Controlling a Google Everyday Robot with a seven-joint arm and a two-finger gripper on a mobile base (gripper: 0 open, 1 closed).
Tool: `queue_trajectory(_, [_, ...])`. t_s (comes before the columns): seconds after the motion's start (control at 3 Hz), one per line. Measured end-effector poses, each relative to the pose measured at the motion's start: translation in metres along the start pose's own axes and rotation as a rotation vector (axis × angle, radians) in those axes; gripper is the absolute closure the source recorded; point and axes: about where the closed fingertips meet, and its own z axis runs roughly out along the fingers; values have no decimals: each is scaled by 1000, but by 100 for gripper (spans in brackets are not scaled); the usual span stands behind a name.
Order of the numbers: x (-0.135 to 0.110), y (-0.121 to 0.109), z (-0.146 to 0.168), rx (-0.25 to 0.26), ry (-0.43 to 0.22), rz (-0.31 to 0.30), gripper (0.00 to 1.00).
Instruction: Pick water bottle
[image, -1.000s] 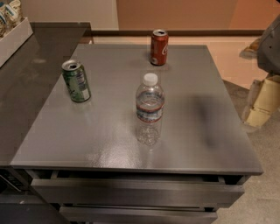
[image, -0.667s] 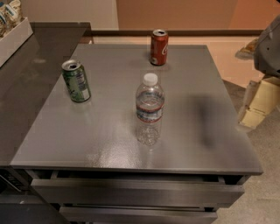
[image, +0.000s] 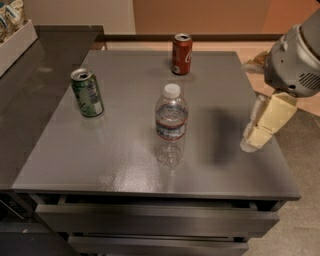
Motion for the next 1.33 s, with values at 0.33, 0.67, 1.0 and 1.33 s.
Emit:
queue_trajectory(0.33, [-29,5,12,-56,-93,-19,0])
queue_trajectory(0.67, [-55,12,27,-118,-163,-35,0])
queue_trajectory(1.0, [-73,23,47,-184,-220,-45,0])
queue_trajectory(1.33, [-90,32,59,-221,-273,-70,0])
